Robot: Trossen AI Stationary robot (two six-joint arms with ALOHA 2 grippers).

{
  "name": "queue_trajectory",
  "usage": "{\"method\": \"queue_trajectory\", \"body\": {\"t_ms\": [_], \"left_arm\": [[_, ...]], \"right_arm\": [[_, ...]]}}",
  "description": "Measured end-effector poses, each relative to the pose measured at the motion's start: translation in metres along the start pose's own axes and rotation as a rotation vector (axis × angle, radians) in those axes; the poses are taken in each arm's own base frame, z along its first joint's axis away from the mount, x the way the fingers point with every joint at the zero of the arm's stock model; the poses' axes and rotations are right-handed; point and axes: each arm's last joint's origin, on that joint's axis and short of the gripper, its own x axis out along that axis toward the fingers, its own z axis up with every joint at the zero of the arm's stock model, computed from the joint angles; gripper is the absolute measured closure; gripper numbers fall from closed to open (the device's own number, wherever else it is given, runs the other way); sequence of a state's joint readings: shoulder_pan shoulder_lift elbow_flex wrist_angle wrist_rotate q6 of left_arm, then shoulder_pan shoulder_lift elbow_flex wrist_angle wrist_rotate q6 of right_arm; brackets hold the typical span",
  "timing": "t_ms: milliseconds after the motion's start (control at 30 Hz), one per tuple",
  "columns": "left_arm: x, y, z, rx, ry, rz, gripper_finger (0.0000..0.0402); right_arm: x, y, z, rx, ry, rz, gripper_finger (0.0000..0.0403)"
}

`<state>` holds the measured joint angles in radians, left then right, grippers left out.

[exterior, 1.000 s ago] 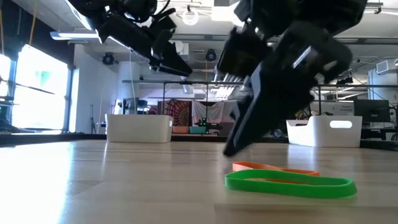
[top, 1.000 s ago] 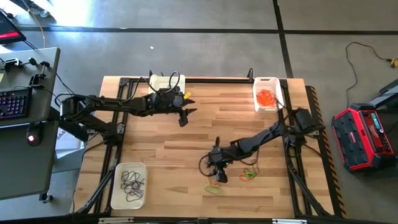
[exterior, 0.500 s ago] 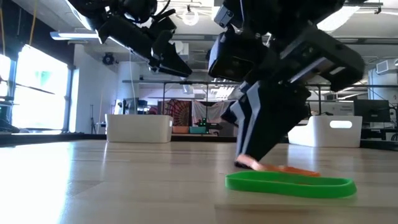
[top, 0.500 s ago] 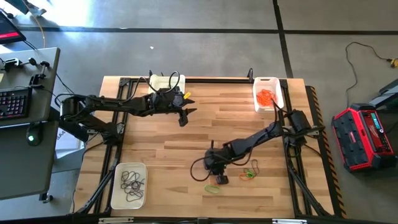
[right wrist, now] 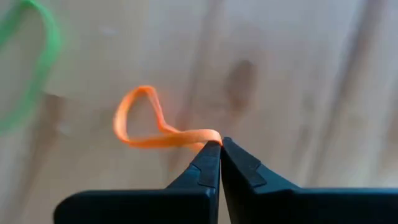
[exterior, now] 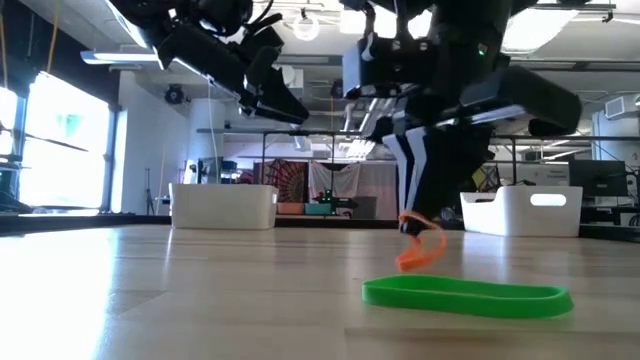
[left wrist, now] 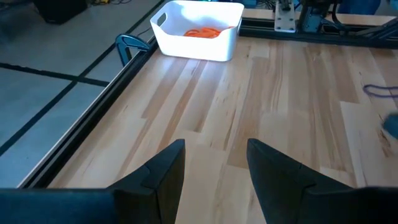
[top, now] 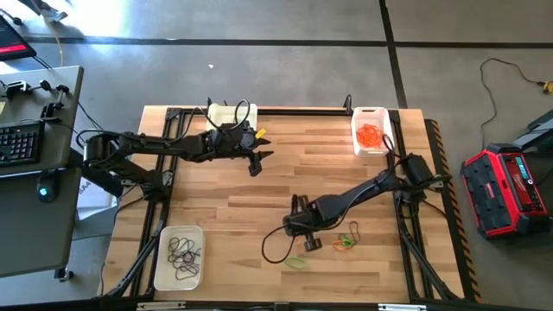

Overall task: Sort rubber bands into baskets
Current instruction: Put the orange rubber band into the top right white bin

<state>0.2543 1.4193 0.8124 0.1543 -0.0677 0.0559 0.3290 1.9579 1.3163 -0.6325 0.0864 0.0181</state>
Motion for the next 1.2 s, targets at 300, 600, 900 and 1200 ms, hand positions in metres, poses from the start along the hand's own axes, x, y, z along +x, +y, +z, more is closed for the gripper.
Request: {"method": "queue_trajectory", "body": {"t_ms": [300, 600, 900, 1200], "left_arm": [[0.000, -0.004, 0.001, 0.015, -0.013, -0.011, 0.0236], [0.000, -0.004, 0.001, 0.031, -0.010, -0.017, 0.0236], [0.000, -0.004, 0.001, 0.032, -0.011, -0.017, 0.0236], [0.000, -0.006, 0.001, -0.012, -0.005, -0.042, 0.0236]], "right_arm": [[-0.057, -0.027, -0.032, 0.111, 0.020, -0.256, 0.0403], [-0.110, -0.076, -0.111, 0.514, -0.041, -0.612, 0.0403], [-0.127, -0.117, -0.187, 0.880, -0.023, -0.894, 0.0403], [-0.130, -0.150, -0.233, 1.106, 0.091, -1.098, 0.0403]]}}
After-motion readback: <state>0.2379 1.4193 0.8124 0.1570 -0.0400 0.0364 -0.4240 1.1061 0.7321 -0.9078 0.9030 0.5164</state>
